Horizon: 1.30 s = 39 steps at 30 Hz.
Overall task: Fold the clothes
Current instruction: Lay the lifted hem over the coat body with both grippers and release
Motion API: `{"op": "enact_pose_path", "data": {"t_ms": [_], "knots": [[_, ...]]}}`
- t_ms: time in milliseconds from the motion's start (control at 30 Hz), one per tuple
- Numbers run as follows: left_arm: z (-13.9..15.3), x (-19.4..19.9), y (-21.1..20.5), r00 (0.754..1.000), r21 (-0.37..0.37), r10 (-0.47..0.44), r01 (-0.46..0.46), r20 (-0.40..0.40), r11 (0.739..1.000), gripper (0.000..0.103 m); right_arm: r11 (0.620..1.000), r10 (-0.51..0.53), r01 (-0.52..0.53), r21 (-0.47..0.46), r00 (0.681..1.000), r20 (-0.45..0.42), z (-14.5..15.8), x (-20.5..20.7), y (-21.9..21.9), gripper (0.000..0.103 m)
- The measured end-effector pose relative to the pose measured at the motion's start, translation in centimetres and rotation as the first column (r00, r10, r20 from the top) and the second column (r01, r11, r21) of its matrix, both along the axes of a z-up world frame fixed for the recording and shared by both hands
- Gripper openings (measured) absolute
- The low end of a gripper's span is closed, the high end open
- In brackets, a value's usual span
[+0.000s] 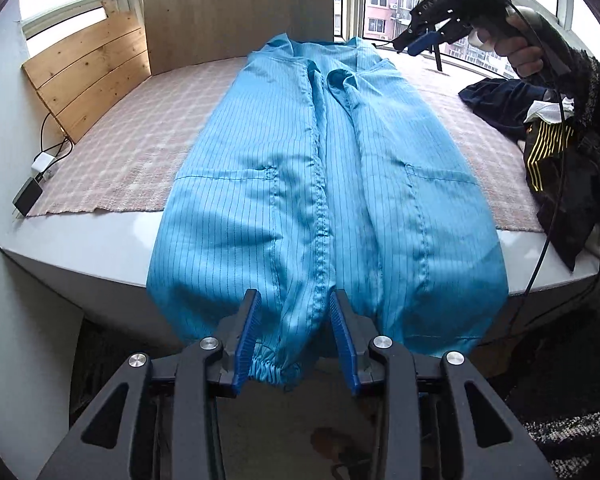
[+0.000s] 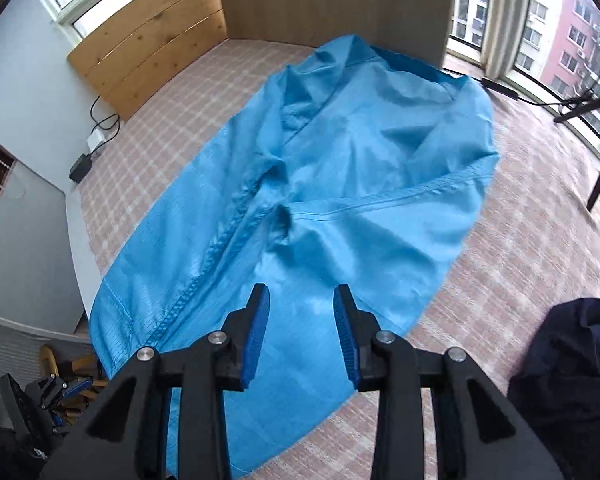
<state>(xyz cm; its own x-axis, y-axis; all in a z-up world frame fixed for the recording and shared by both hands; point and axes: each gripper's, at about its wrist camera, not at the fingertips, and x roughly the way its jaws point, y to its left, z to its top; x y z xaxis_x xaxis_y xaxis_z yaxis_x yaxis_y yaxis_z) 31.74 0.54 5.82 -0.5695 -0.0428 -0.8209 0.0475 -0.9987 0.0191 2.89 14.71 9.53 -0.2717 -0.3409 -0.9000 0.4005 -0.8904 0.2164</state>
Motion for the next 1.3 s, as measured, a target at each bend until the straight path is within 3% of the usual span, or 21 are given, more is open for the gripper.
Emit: {"op": "enact_pose_path", "data": {"t_ms": [67,167,333,533,733,833,967,1133,1300], "knots": [[0.2,0.5,-0.5,1.0,0.013,0.024,-0.024,-0.004,1.0,0.036,0.997,-0.066,0.066,-0.028,0.998,0.023,0.4,-0.2,3.7,0.033],[0.5,0.8,-2.4,0.998,0.015,0.058,-0.058,0.0,0.998,0.035,0.993,-0.098,0.1,-0.06,0.994,0.038,-0.3,1.7,5.1,0.033],[0.4,0.4,-6.8,0.999,-0.02,0.022,-0.022,0.028,1.0,0.039,0.982,-0.082,0.095,-0.166,0.993,0.086,-1.7,9.9,5.3,0.033],[-1.2,-1.4,-11.8,0.987,0.033,-0.13,0.128,0.099,0.991,0.044,0.964,-0.1,0.135,-0.23,0.983,0.156,-4.3,21.5,2.0,0.033],[-3.5,-2.5,-14.3,0.933,0.12,-0.318,0.301,0.17,0.946,0.045,0.941,-0.236,0.277,-0.197,0.949,0.21,-8.9,29.9,-2.8,0.034],[-4.7,-3.1,-15.0,0.897,0.169,-0.39,0.36,0.206,0.917,0.052,0.932,-0.311,0.34,-0.128,0.929,0.2,-11.1,31.3,-3.8,0.044],[-6.3,-4.3,-15.2,0.869,0.225,-0.44,0.393,0.228,0.892,0.053,0.911,-0.366,0.39,-0.13,0.914,0.175,-12.7,30.5,-3.8,0.05],[-7.9,-5.3,-14.6,0.83,0.366,-0.511,0.413,0.226,0.834,0.053,0.93,-0.289,0.322,-0.178,0.939,0.189,-13.7,29.3,-4.9,0.055],[-9.0,-5.5,-12.8,0.779,0.441,-0.592,0.465,0.209,0.768,0.051,0.941,-0.21,0.253,-0.226,0.958,0.198,-14.7,28.1,-6.0,0.057]]}}
